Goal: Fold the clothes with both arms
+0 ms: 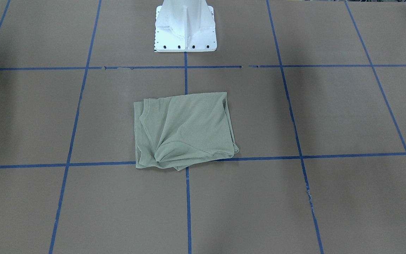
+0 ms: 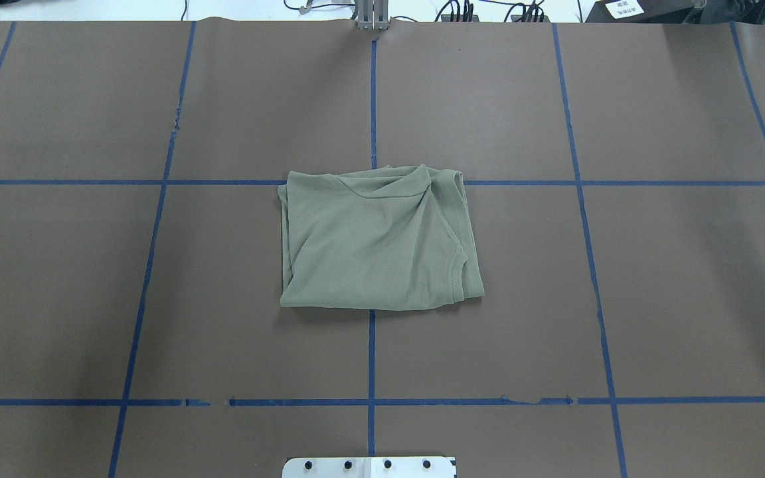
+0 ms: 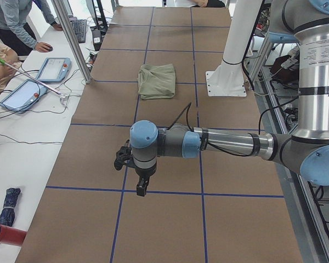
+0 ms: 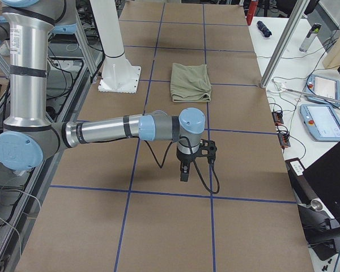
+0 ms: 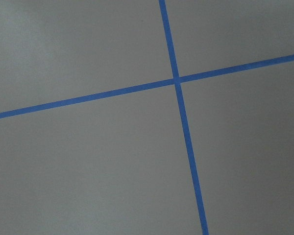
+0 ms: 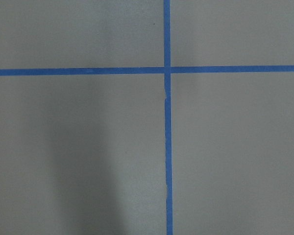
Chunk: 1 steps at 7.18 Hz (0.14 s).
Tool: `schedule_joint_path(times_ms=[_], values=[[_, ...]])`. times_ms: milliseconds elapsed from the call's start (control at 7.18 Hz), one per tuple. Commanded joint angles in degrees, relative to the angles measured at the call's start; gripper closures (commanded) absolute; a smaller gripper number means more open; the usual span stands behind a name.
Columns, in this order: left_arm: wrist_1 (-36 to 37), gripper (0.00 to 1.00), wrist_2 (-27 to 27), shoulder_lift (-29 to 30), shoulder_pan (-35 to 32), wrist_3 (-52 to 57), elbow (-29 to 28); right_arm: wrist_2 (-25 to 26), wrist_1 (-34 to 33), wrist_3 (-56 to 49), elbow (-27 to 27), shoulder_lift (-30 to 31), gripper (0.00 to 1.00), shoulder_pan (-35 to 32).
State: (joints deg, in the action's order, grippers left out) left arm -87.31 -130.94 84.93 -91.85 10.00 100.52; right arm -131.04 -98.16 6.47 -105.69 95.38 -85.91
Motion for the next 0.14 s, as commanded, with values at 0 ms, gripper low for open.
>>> schedule_joint_path(times_ms=[0], values=[[-0.1, 0.00, 0.2, 0.0, 0.0, -0.1, -0.1, 0.0, 0.1, 0.0, 0.0, 0.5, 0.00, 0.0]])
